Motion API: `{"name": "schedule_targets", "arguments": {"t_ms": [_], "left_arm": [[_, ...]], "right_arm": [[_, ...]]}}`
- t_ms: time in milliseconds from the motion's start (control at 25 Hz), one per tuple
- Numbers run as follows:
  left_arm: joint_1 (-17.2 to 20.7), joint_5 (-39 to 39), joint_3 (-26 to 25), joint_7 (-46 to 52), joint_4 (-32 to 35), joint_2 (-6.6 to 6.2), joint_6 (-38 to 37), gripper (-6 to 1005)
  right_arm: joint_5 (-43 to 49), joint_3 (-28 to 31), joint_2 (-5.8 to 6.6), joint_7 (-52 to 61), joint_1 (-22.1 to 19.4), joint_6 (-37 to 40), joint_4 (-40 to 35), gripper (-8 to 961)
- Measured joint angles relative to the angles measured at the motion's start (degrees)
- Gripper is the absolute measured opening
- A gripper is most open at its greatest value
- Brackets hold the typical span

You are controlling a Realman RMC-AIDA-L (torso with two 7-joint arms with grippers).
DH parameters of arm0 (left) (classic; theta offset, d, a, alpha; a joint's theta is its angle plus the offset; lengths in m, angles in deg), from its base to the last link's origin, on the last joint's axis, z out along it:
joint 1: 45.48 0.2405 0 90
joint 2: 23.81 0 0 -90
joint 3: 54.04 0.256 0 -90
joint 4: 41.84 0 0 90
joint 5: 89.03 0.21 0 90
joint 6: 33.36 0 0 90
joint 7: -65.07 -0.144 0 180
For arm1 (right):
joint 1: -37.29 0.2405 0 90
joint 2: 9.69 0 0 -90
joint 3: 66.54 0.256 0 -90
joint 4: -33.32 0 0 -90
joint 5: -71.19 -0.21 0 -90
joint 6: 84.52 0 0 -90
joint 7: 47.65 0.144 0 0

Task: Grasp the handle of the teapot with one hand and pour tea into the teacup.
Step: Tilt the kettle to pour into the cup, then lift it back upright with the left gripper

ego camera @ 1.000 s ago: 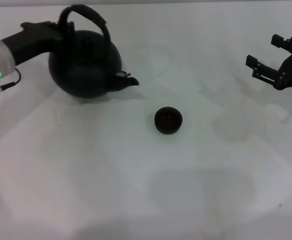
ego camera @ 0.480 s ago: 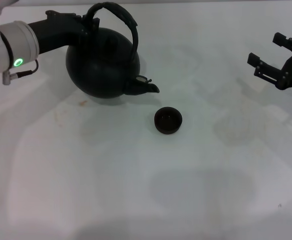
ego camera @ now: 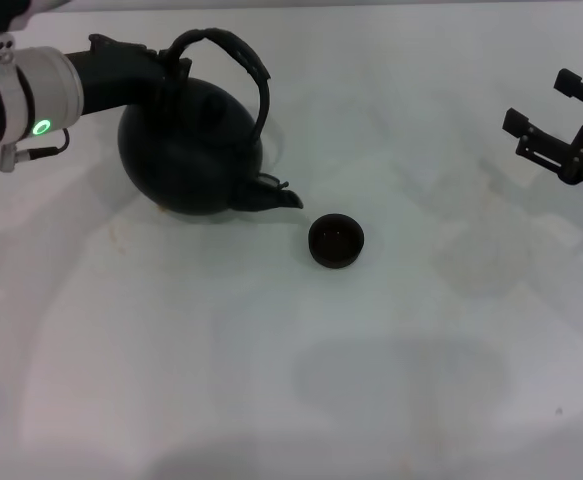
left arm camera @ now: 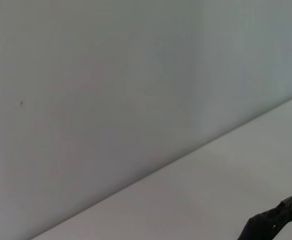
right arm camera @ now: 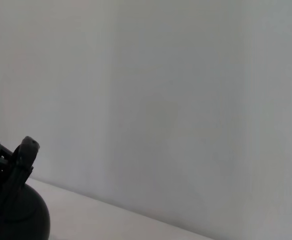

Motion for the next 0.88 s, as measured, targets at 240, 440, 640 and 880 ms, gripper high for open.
{"name": "schedule_targets", "arguments": {"t_ms": [240,440,640,880], "left_arm": [[-0.1,7.9,3.2,7.7,2.8,-0.05,0.6,125],[-0.6,10.0,4.1,9.8,3.5,-0.02,0.6,125],[-1.2,13.6,5.4,12.9,4.4,0.00,0.6,124],[-2.4,21.5,8.8,18.8,5.9,0.11,0.6,124]], "right_arm": [[0.0,0.1,0.00,-0.6,0.0,-0.1,0.6,860],[-0.1,0.6,0.00,-0.7,0.1,-0.1,0.9,860],[-0.1,0.8,0.14,-0.8,0.0,-0.1,0.9,860],[-0.1,0.8,0.18,-1.2,-0.1,-0.8,0.9,860]]}}
